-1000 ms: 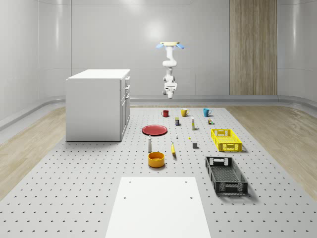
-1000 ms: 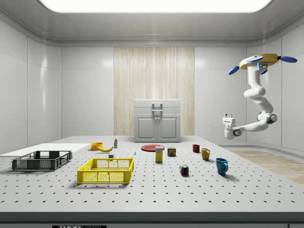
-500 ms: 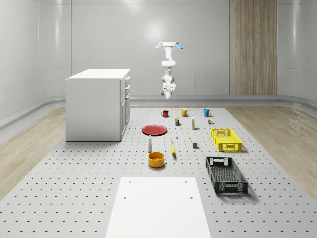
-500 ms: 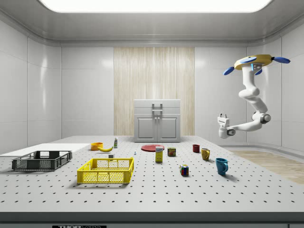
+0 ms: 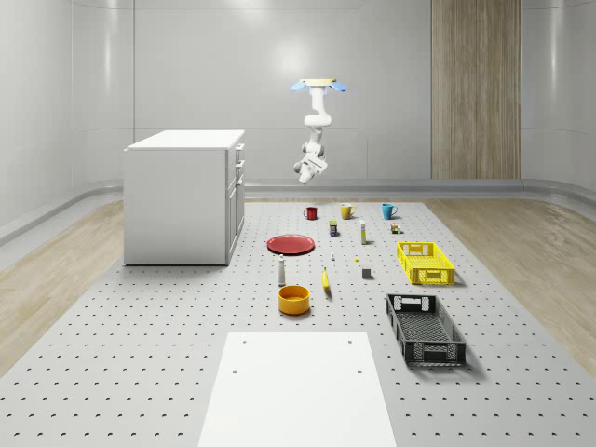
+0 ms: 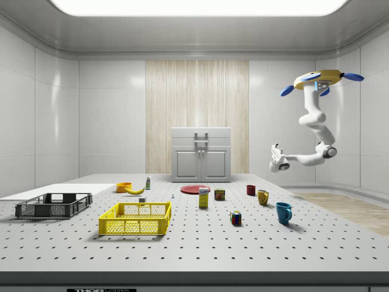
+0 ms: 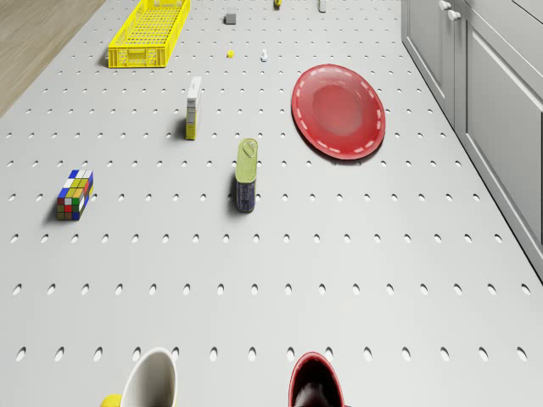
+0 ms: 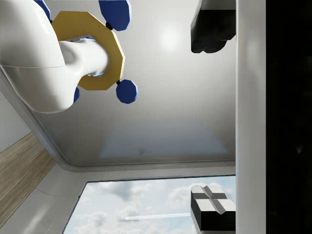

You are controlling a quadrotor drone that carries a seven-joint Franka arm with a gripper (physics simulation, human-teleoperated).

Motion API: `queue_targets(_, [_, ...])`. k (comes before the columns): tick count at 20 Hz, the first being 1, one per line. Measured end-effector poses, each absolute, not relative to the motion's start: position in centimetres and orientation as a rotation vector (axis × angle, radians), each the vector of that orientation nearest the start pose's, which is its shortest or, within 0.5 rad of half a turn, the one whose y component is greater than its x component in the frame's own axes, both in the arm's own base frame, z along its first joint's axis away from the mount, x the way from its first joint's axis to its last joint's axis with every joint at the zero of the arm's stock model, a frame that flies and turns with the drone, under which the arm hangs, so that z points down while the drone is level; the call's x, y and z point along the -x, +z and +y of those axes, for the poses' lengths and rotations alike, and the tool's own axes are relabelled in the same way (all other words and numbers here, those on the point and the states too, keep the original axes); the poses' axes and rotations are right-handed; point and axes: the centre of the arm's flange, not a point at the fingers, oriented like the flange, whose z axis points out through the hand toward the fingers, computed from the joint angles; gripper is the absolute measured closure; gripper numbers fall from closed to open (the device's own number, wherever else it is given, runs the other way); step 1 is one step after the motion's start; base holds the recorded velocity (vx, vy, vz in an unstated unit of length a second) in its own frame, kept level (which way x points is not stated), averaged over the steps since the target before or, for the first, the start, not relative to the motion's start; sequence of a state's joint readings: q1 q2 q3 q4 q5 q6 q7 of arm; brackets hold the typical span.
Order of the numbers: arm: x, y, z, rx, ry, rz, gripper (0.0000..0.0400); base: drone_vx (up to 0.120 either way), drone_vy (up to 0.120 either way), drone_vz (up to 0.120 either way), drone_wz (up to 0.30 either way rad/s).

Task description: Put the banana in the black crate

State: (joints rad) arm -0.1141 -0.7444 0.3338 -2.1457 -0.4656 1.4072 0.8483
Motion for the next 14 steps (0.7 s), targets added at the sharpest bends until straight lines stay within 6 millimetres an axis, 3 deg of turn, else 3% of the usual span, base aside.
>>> queue_targets(3, [-30.2,63.9,8.7,-1.952,0.535,-0.816,0.0,0.12,0.0,0.0,0.0])
queue_targets(6, [-30.4,59.1,9.9,-1.488,0.656,-0.627,0.0,0.12,0.0,0.0,0.0])
queue_targets(10, [-30.6,53.1,7.8,-0.869,0.752,-0.374,0.0,0.12,0.0,0.0,0.0])
queue_targets(14, [-30.7,50.3,4.5,-0.446,0.781,-0.198,0.0,0.12,0.0,0.0,0.0])
